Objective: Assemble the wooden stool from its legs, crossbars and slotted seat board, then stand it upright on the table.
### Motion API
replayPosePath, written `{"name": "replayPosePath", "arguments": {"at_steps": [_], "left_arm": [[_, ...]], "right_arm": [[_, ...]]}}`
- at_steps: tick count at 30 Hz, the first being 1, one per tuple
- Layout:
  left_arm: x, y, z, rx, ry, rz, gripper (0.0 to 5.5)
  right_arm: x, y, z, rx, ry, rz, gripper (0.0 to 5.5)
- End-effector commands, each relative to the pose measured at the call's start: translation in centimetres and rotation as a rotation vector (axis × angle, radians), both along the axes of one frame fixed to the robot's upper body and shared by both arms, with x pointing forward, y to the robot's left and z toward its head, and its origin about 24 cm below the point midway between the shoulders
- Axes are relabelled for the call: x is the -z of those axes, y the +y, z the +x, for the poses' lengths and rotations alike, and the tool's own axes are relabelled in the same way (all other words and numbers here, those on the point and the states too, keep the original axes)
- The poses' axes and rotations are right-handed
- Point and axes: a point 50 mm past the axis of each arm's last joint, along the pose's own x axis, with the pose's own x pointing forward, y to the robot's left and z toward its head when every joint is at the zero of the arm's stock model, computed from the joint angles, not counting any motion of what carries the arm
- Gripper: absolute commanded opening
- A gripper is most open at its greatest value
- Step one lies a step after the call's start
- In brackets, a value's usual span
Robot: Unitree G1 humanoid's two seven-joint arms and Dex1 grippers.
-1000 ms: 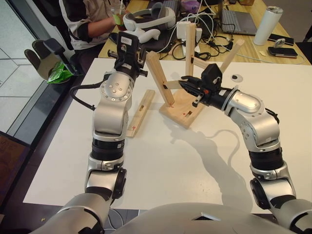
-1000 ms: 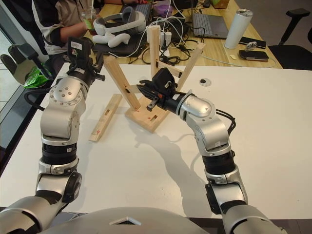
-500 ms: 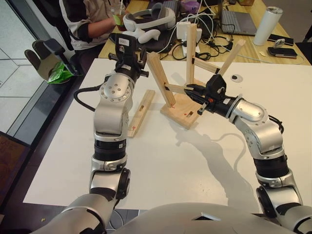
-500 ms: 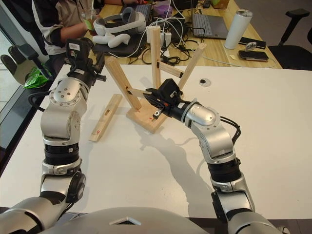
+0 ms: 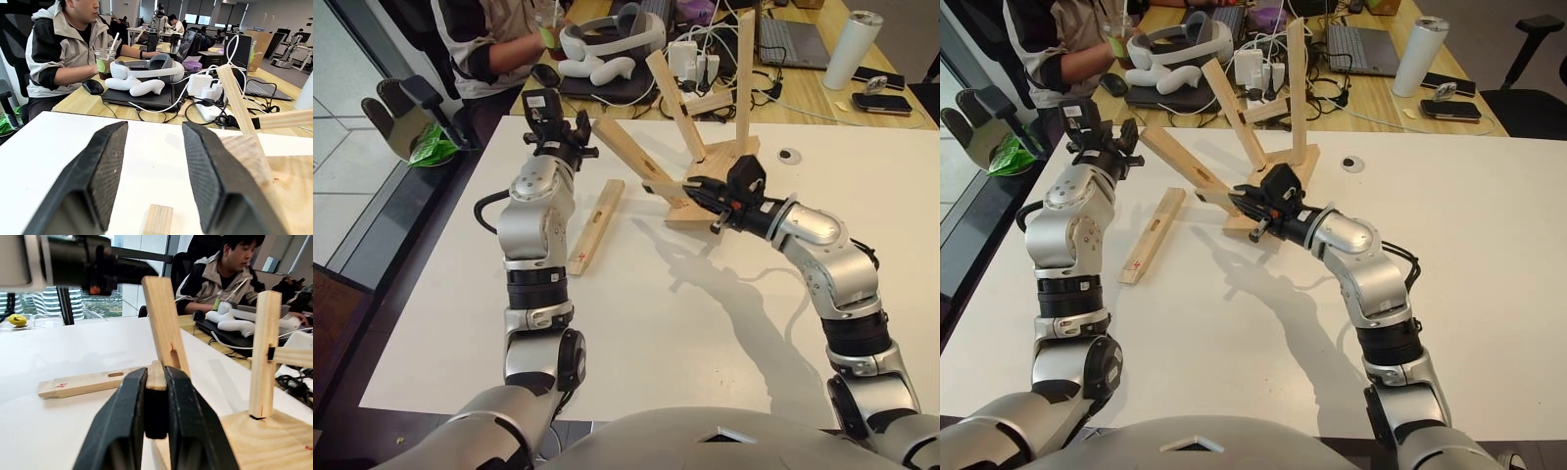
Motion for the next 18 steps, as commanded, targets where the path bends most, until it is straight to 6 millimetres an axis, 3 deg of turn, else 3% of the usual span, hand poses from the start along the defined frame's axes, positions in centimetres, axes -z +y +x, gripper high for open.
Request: {"name": "replayPosePath", "arguments": {"at_steps": [1, 6, 9, 13, 18], "left_arm": [[-1.9, 0.4, -0.6, 0.002, -0.075, -0.026, 2.09], [-2.7, 0.8, -0.6, -0.015, -0.100, -0.033, 2.09], [-2.1, 0.7, -0.6, -0.016, -0.077, -0.007, 2.09], [-0.3, 0.6, -0.7, -0.013, -0.019, 0.022, 2.09], [0.4, -0.4, -0.2, 0.035, 0.009, 0.007, 2.09]], "right_arm": [[-1.0, -1.1, 1.0, 0.034, -0.042, 0.009, 0.41], [-1.6, -1.9, 1.2, 0.016, -0.056, 0.008, 0.41], [-2.9, -2.9, 1.0, -0.078, -0.039, 0.024, 0.41], [-4.7, -5.9, 0.4, -0.179, 0.041, 0.050, 0.41], [-5.2, -10.2, 0.9, -0.115, 0.116, 0.147, 0.40]]}}
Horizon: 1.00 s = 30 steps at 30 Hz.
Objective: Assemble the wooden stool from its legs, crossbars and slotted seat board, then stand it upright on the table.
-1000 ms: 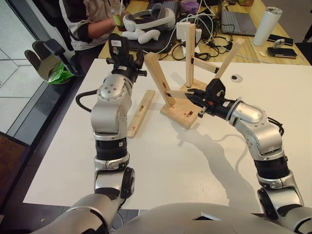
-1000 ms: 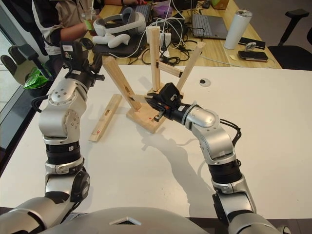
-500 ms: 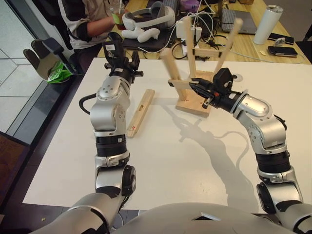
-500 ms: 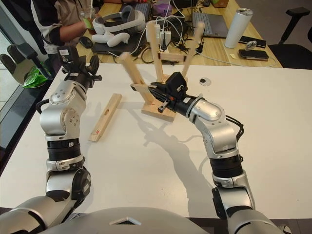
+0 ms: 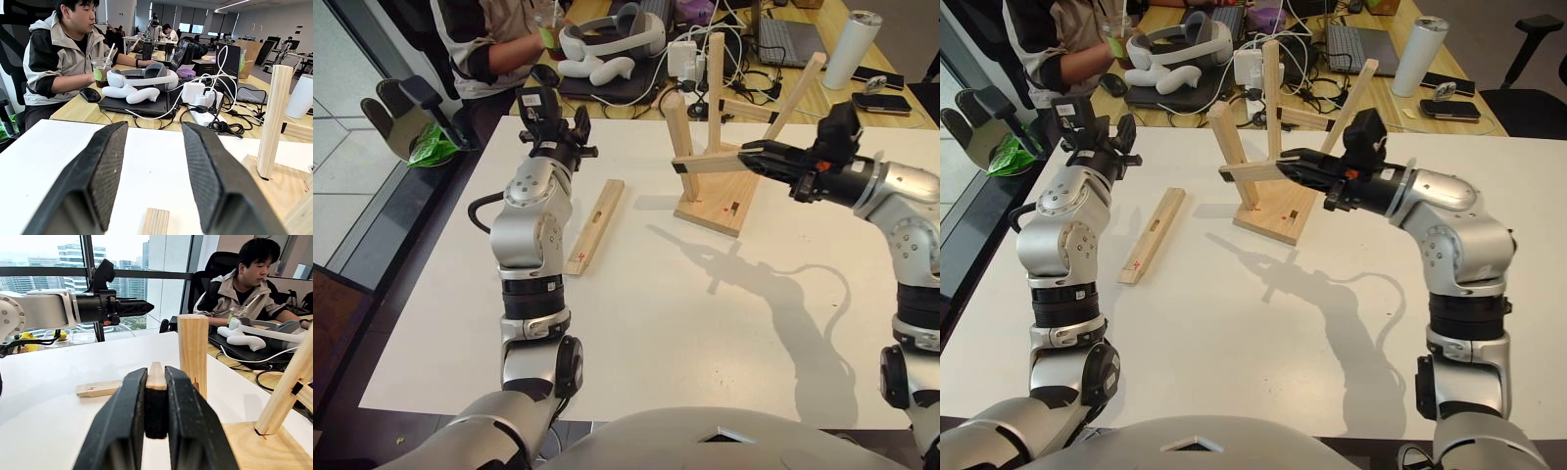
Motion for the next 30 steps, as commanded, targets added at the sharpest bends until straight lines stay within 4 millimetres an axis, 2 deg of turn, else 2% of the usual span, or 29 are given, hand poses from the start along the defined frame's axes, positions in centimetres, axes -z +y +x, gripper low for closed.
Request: {"name": "replayPosePath", "arguments": {"at_steps": [1, 3, 6, 11, 16, 20, 22, 24, 25, 27, 28, 30], "left_arm": [[0.8, -0.8, 0.5, 0.050, 0.037, -0.004, 2.09], [1.5, -1.7, 1.0, 0.100, 0.068, -0.022, 2.09], [2.6, -3.0, 1.5, 0.176, 0.122, -0.049, 2.09], [3.0, -5.2, 2.4, 0.284, 0.132, -0.022, 2.09], [2.7, -5.7, 3.7, 0.279, 0.113, 0.034, 2.09], [-0.6, -3.0, 3.5, 0.134, -0.059, 0.157, 2.09], [-2.7, -1.0, 2.2, 0.047, -0.161, 0.211, 2.09], [-5.8, 0.1, 0.7, -0.019, -0.297, 0.269, 2.09], [-7.8, -0.1, -0.2, -0.008, -0.385, 0.304, 2.09], [-10.7, -2.2, -2.1, 0.140, -0.535, 0.403, 2.09], [-11.3, -3.9, -3.1, 0.259, -0.581, 0.454, 2.09], [-11.0, -6.9, -4.7, 0.471, -0.625, 0.551, 2.09]], "right_arm": [[-0.5, -2.7, 0.6, 0.074, 0.009, 0.029, 0.40], [0.1, -3.5, 1.0, 0.123, -0.019, -0.002, 0.40], [1.1, -3.4, 1.7, 0.146, -0.065, -0.047, 0.40], [3.7, -1.4, 2.7, 0.093, -0.083, -0.116, 0.40], [4.3, 0.4, 3.9, 0.068, -0.117, -0.119, 0.40], [3.2, 0.6, 4.1, 0.062, -0.166, -0.123, 0.40], [2.4, 0.5, 4.1, 0.073, -0.189, -0.125, 0.40], [2.1, 0.4, 3.8, 0.079, -0.202, -0.131, 0.40], [2.0, 0.3, 3.6, 0.091, -0.211, -0.147, 0.40], [1.9, -0.3, 3.3, 0.146, -0.232, -0.192, 0.40], [1.9, -0.7, 3.3, 0.198, -0.240, -0.210, 0.40], [1.9, -1.0, 3.4, 0.289, -0.255, -0.237, 0.40]]}}
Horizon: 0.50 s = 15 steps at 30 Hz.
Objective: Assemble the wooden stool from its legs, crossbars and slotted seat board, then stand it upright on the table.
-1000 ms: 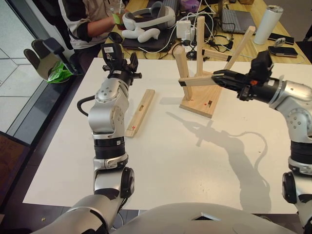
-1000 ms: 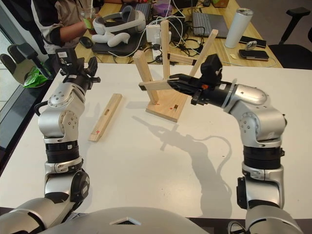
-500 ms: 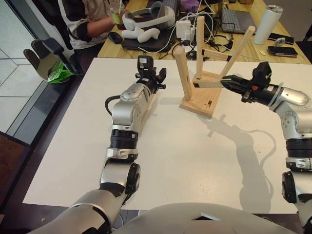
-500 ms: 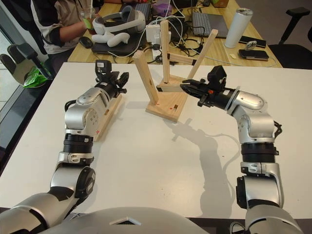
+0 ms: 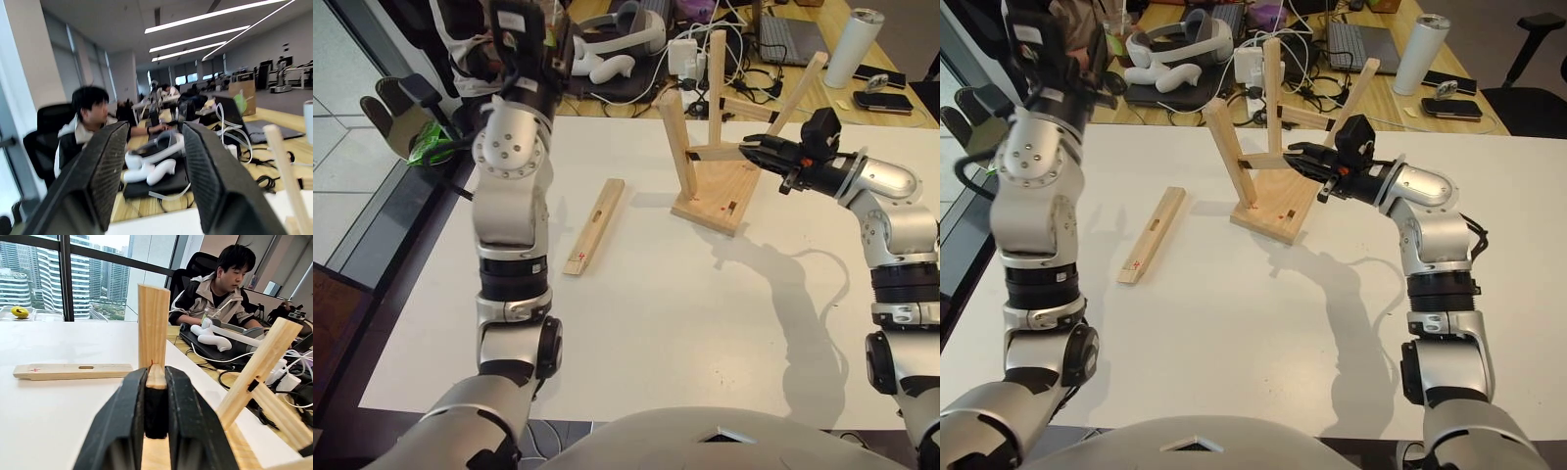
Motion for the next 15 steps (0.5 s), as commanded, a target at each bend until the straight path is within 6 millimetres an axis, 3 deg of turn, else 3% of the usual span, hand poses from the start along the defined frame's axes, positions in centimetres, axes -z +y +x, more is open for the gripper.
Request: {"name": "replayPosePath", "arguments": {"at_steps": [1, 4, 7, 15], "left_arm": [[0.1, -6.1, -3.0, 0.346, -0.064, 0.312, 2.09], [3.1, -8.3, -3.2, 0.454, -0.029, 0.491, 2.09], [5.8, -8.7, -1.1, 0.412, 0.004, 0.624, 2.09], [7.0, -9.1, 3.7, 0.248, -0.052, 0.781, 2.09]], "right_arm": [[-0.3, -0.8, -0.1, 0.179, -0.042, -0.041, 0.40], [-0.5, 0.0, -0.6, 0.220, -0.057, -0.010, 0.40], [-1.5, 1.4, -1.5, 0.170, -0.062, 0.071, 0.40], [-2.4, 2.4, -2.7, 0.126, -0.057, 0.115, 0.40]]}}
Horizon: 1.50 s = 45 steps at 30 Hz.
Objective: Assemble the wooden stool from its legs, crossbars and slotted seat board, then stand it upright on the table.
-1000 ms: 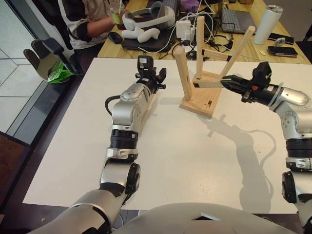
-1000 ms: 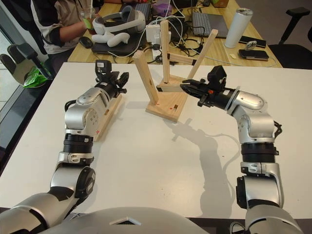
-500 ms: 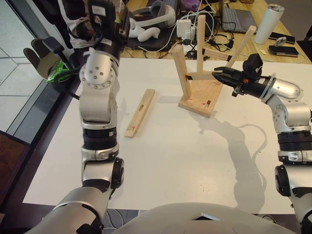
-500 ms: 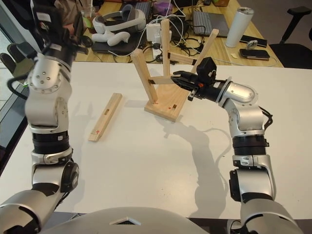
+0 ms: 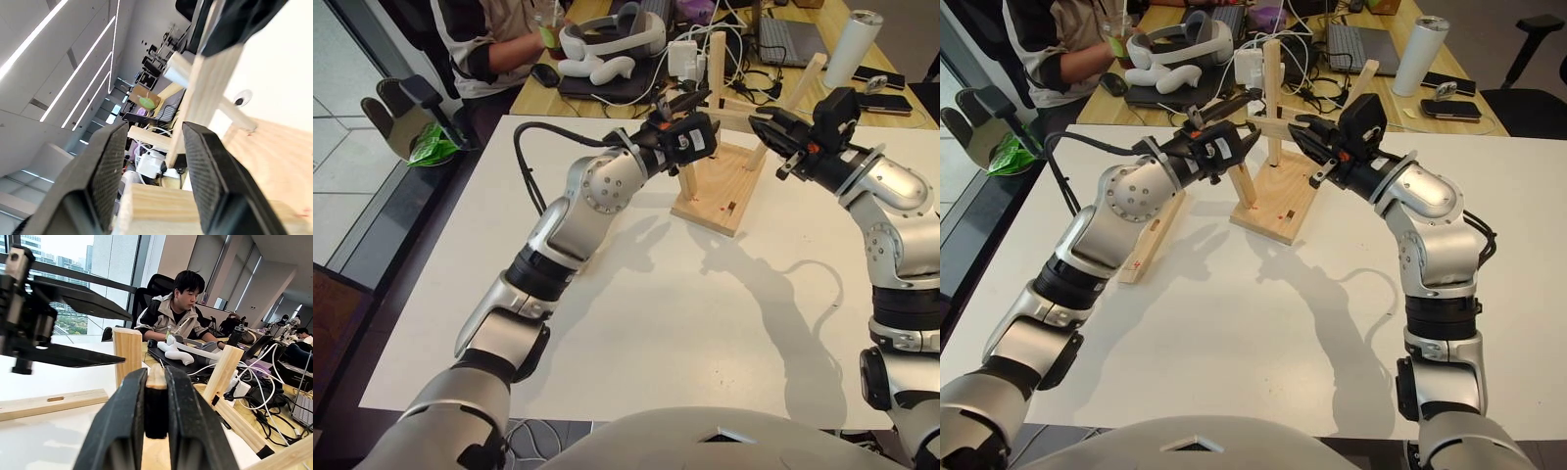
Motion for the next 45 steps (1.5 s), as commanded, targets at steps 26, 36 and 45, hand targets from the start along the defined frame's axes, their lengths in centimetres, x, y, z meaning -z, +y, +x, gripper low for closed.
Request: {"name": "replayPosePath", "arguments": {"at_steps": [26, 36, 45], "left_arm": [[10.9, 6.6, 3.7, -0.369, 0.403, 0.296, 2.09], [14.9, 3.1, 0.5, -0.337, 0.762, 0.072, 2.09], [16.2, 2.0, -1.2, -0.165, 1.083, 0.239, 2.09]], "right_arm": [[-2.0, 3.0, -1.5, -0.129, 0.009, 0.078, 0.40], [-2.3, 3.6, -1.6, -0.145, 0.017, 0.117, 0.40], [-2.2, 3.8, -1.8, -0.156, 0.028, 0.118, 0.40]]}}
